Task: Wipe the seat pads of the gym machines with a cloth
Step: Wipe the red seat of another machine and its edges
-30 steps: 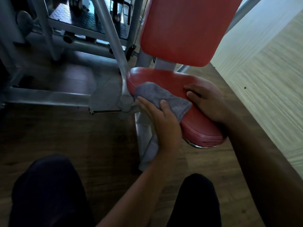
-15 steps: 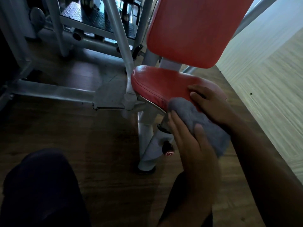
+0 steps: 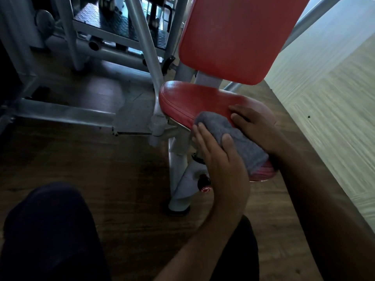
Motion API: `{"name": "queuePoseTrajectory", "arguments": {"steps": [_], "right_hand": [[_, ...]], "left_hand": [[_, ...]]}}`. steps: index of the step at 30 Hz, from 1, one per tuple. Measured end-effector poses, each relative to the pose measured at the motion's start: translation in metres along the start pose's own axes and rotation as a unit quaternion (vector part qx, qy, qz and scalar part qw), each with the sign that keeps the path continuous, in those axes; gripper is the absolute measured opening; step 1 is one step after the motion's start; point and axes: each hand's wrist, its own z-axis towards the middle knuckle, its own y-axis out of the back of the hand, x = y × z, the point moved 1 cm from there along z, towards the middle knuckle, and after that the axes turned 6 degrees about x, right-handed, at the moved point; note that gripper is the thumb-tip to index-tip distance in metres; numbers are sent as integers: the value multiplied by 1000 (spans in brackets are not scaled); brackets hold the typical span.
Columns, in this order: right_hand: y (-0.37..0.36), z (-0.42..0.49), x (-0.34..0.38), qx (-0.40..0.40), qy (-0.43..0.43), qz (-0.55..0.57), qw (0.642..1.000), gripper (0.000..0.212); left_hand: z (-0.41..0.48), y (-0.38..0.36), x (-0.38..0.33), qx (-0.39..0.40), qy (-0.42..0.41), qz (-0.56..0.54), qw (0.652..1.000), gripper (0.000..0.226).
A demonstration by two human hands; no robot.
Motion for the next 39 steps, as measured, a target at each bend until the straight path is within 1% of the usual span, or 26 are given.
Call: {"name": "queuePoseTrajectory", "arguments": {"steps": [3, 5, 7, 8, 10, 12, 14, 16, 18, 20, 23, 24, 25, 26, 27, 28, 29, 30, 32, 33, 34, 37, 39], "right_hand": [[0, 0, 1, -8, 3, 0, 1000, 40], [0, 0, 0, -8, 5, -3, 1000, 40], [0, 1, -1, -3, -2, 8, 1000, 41], [0, 2, -2, -3, -7, 17, 1000, 41], [1, 2, -3, -11, -12, 29, 999, 40], [1, 0, -2, -27, -2, 43, 999, 34], [1, -4, -5, -54, 16, 92, 994, 26], [5, -10, -9, -89, 7, 171, 981, 27], [10, -17, -10, -131, 0, 230, 964, 26], [13, -29, -7, -154, -4, 224, 962, 25], [15, -45, 6, -161, 10, 153, 975, 26], [17, -48, 12, -173, 12, 137, 975, 26], [18, -50, 17, -189, 6, 124, 974, 26], [20, -50, 22, -207, -5, 101, 973, 27], [22, -48, 28, -218, -20, 72, 973, 29], [22, -45, 33, -216, -35, 41, 975, 32], [19, -40, 37, -197, -43, 14, 979, 34], [14, -34, 41, -161, -43, -6, 986, 36], [-5, -25, 48, -72, -35, -35, 996, 41], [-14, -24, 51, -48, -40, -57, 996, 44], [-22, -25, 51, -45, -51, -90, 994, 48], [-34, -42, 47, -91, -72, -148, 982, 54], [-43, -61, 42, -155, -78, -147, 974, 51]], "left_hand": [[-14, -1, -3, -8, -2, -5, 1000, 61], [-31, -3, -3, 0, -4, -12, 1000, 62], [-22, -5, 3, -2, -11, -18, 1000, 62], [-11, -4, 4, -3, -13, -3, 1000, 63], [8, 1, 0, 3, -28, 69, 997, 61], [13, 7, -4, 25, -56, 175, 983, 62], [15, 12, -10, 74, -72, 293, 950, 62], [23, 14, -19, 131, -88, 399, 903, 61], [32, 13, -26, 174, -107, 479, 853, 61], [40, 11, -34, 227, -112, 529, 810, 62], [58, 4, -38, 303, -123, 584, 743, 61], [63, 1, -44, 335, -122, 576, 735, 59], [73, -1, -49, 365, -128, 548, 741, 55], [82, 0, -55, 386, -115, 493, 771, 47], [92, 4, -60, 377, -91, 421, 820, 36], [104, 11, -65, 330, -78, 353, 872, 26], [120, 19, -67, 269, -76, 307, 910, 18], [130, 27, -67, 228, -80, 295, 924, 17], [141, 35, -60, 222, -83, 320, 917, 21], [140, 36, -59, 228, -85, 334, 910, 23], [137, 36, -59, 233, -89, 356, 901, 25], [132, 34, -59, 260, -108, 401, 872, 28], [134, 33, -58, 277, -135, 413, 857, 26]]}}
